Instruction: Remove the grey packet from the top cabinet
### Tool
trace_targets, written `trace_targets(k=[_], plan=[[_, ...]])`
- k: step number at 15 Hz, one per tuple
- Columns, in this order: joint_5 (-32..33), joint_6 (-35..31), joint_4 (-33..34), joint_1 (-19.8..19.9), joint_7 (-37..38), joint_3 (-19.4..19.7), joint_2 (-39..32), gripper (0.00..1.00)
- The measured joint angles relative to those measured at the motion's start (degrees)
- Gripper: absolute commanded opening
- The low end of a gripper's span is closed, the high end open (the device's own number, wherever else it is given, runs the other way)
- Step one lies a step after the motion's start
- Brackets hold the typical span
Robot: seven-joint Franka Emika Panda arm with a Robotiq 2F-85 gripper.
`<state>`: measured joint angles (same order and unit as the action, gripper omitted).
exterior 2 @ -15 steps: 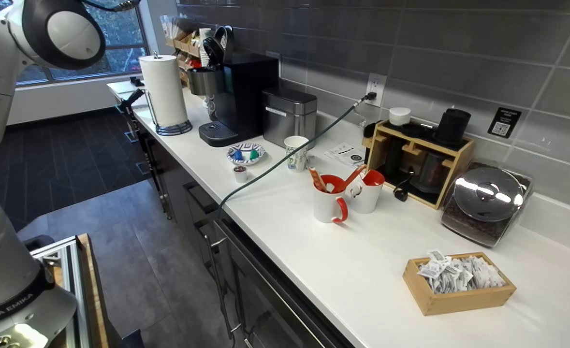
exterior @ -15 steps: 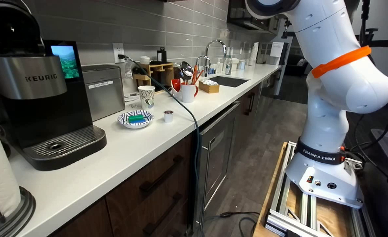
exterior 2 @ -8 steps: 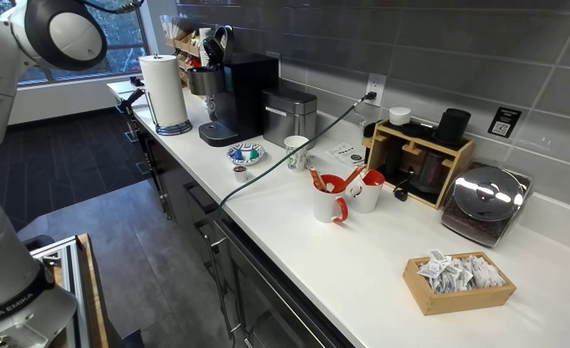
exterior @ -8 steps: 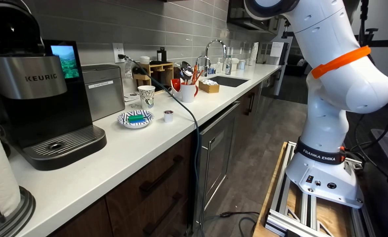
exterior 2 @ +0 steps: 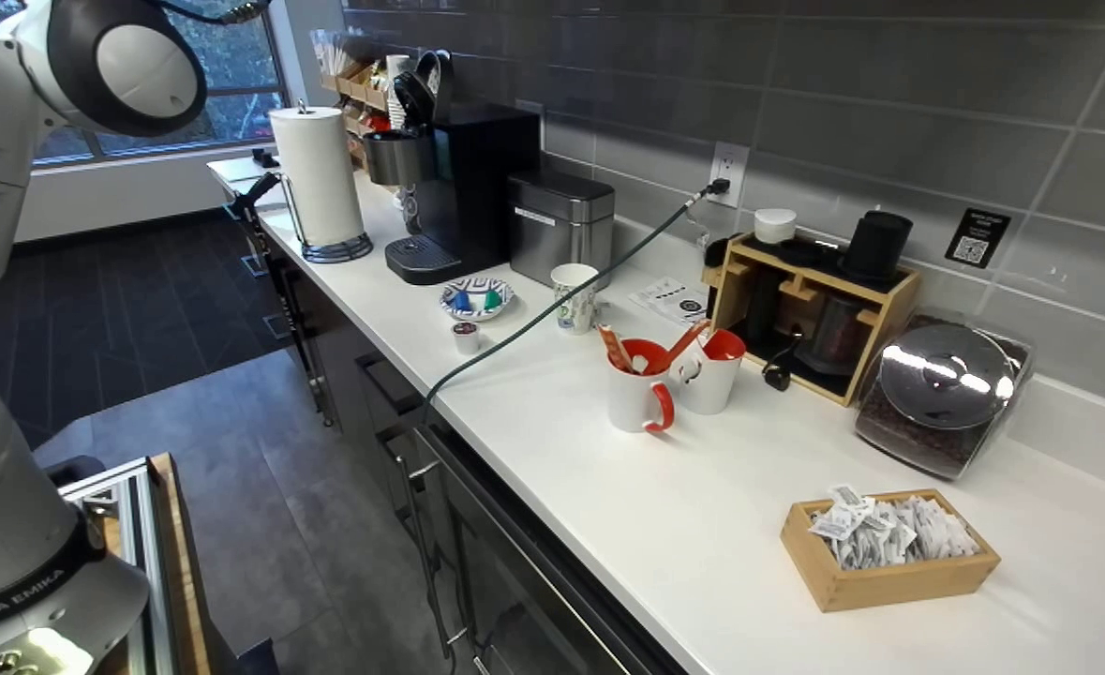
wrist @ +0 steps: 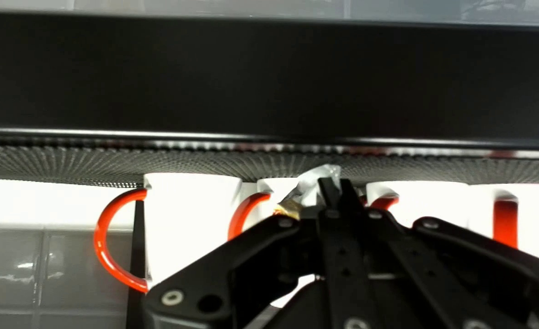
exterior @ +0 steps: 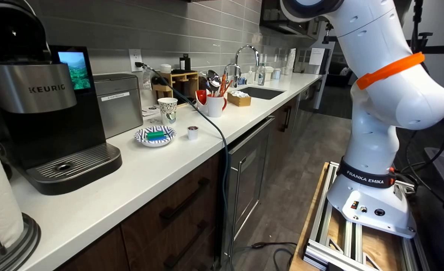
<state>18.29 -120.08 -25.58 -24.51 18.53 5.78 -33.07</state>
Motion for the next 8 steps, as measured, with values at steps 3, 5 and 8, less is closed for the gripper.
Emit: trace_targets(k=[3,5,8], plan=[[-3.6,0.0,0.3,0.5,-2.6,-2.8,1.6,0.01],[-6.8,0.7,0.6,1.4,-5.7,-4.9,3.8,0.01],[-11.5,5.4,1.3,3.4,-10.4,-8.2,8.4,0.01]])
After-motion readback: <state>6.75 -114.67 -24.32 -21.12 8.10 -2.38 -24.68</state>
